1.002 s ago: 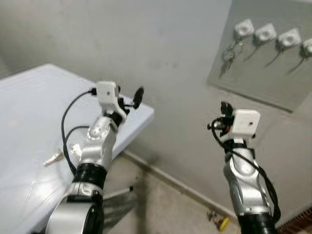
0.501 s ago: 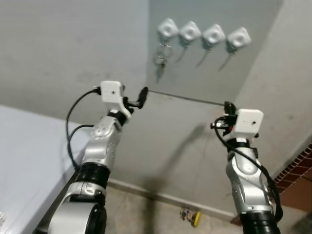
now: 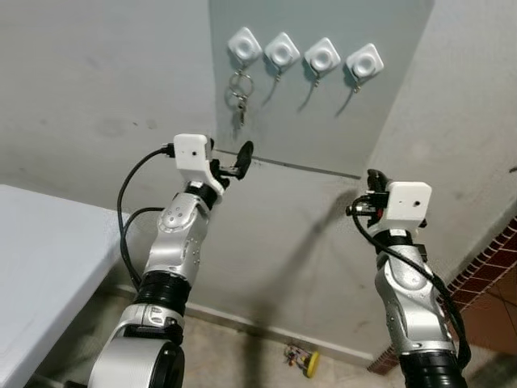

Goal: Hang keys on a hook

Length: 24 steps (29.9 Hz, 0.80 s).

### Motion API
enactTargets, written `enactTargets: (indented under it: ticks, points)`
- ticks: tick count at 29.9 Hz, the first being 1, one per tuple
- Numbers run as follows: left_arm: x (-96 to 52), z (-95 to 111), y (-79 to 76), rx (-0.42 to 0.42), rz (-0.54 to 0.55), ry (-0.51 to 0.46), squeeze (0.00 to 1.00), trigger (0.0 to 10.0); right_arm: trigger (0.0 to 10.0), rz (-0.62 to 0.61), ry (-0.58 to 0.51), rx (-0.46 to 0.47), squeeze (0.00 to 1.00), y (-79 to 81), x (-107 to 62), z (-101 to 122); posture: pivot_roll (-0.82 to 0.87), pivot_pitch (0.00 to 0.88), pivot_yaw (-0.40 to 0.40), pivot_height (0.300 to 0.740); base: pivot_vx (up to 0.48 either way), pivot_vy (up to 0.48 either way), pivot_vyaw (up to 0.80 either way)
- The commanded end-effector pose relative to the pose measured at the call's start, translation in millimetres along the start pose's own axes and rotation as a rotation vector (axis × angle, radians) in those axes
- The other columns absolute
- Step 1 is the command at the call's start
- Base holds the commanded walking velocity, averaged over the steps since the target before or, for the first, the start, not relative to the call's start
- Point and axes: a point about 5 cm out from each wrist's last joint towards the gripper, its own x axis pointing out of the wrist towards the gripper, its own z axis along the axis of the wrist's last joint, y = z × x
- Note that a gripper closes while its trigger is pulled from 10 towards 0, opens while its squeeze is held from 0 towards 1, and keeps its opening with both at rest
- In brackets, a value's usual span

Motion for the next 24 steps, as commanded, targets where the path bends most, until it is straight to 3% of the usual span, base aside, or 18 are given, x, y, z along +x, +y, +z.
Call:
enactTargets:
  ticks: [1, 11, 21, 24]
  points:
    - [1.9, 7, -5.6, 0.034, -0.042, -0.020, 0.00, 10.0, 10.0, 0.051, -0.013, -0.034, 0.00, 2.8, 2.9, 5, -0.03, 0.000, -0.027, 0.732, 0.000, 0.000, 0.00]
    - [-1.1, 17, -18.0, 0.105, -0.191, -0.046, 0.00, 10.0, 10.0, 0.286, -0.103, -0.030, 0.00, 14.5, 15.6, 30, -0.04, 0.000, -0.024, 0.732, 0.000, 0.000, 0.00]
    - [3.2, 30, -42.6, 0.147, -0.319, -0.081, 0.00, 10.0, 10.0, 0.430, -0.197, 0.089, 0.00, 26.2, 30.8, 62, -0.03, 0.000, -0.029, 0.732, 0.000, 0.000, 0.00]
    - [4.5, 32, -47.9, 0.182, -0.342, -0.083, 0.00, 10.0, 10.0, 0.401, -0.243, 0.149, 0.00, 26.3, 34.9, 73, -0.02, 0.000, -0.027, 0.732, 0.000, 0.000, 0.00]
